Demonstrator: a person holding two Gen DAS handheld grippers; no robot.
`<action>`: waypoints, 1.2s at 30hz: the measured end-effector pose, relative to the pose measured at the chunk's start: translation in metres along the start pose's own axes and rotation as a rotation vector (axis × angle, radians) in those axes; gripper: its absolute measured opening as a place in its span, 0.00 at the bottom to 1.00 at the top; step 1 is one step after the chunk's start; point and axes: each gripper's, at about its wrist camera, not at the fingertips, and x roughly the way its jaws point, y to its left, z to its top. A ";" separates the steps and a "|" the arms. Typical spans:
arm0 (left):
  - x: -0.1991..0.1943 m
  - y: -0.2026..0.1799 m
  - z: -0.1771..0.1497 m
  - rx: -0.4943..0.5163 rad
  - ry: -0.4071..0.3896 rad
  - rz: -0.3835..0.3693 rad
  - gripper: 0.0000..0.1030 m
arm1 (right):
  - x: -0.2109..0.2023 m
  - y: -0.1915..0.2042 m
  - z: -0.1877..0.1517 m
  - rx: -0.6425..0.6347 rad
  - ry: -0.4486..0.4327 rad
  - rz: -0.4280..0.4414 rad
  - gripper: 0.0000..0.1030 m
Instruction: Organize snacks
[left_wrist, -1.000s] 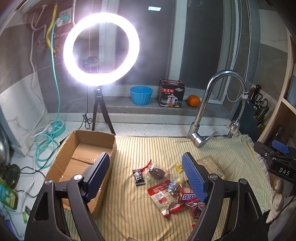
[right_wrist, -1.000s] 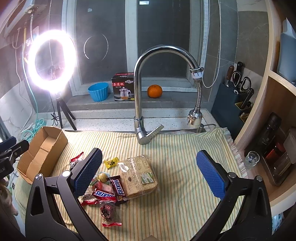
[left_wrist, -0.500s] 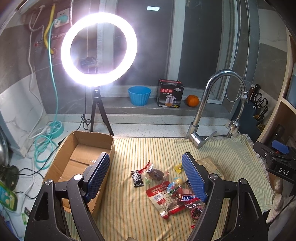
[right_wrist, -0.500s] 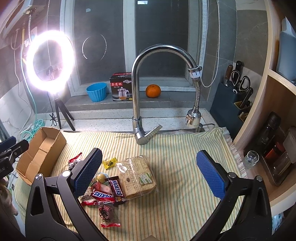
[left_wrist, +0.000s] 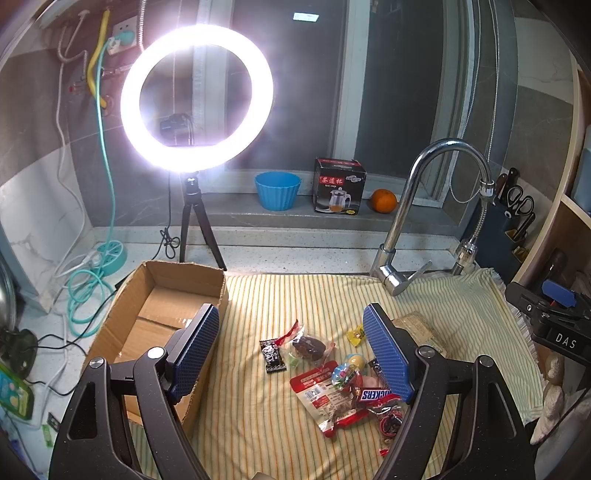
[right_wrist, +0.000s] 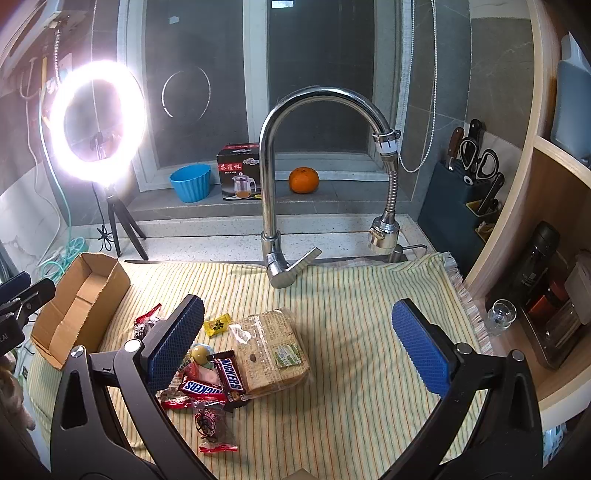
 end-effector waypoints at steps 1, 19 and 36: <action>0.000 -0.001 0.000 0.001 0.000 0.000 0.78 | 0.000 0.000 0.000 0.001 0.000 0.001 1.00; 0.003 -0.002 0.000 0.000 0.003 -0.002 0.78 | 0.004 0.001 0.000 -0.001 0.006 0.003 1.00; 0.021 -0.010 -0.002 0.009 0.038 -0.025 0.78 | 0.019 -0.007 0.002 0.002 0.044 -0.004 1.00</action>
